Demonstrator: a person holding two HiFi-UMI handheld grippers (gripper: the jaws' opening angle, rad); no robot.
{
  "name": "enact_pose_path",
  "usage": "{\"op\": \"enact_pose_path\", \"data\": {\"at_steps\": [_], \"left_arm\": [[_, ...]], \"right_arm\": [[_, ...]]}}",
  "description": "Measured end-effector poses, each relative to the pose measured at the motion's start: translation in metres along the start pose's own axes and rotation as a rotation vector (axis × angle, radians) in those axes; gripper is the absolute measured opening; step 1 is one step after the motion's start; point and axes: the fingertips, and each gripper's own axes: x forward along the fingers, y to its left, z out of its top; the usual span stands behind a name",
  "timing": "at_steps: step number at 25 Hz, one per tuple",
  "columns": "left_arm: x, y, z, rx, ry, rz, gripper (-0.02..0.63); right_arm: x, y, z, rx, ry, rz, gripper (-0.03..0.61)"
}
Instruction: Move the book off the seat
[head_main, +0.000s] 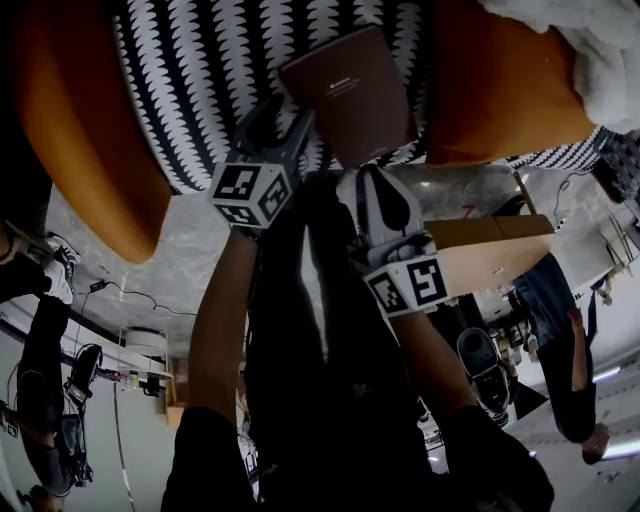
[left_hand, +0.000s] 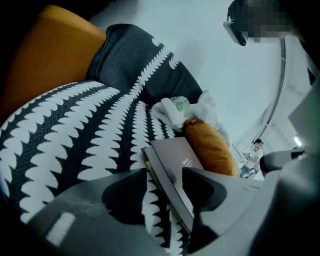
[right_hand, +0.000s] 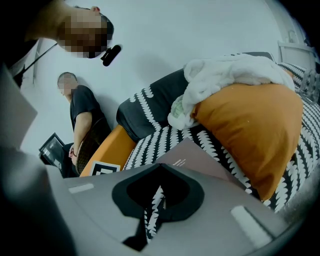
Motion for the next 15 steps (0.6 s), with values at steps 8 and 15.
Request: {"op": "enact_pose_path", "data": {"at_steps": [8, 15], "left_arm": [[0.013, 0.008, 0.018, -0.064, -0.010, -0.021, 0.249], [-0.001, 0.023, 0.026, -0.080, -0.001, -0.048, 0.261]], "right_arm": [[0.005, 0.006, 0.010, 0.006, 0.011, 0.002, 0.008], [0.012, 0.029, 0.001, 0.014, 0.015, 0.005, 0.008]]}}
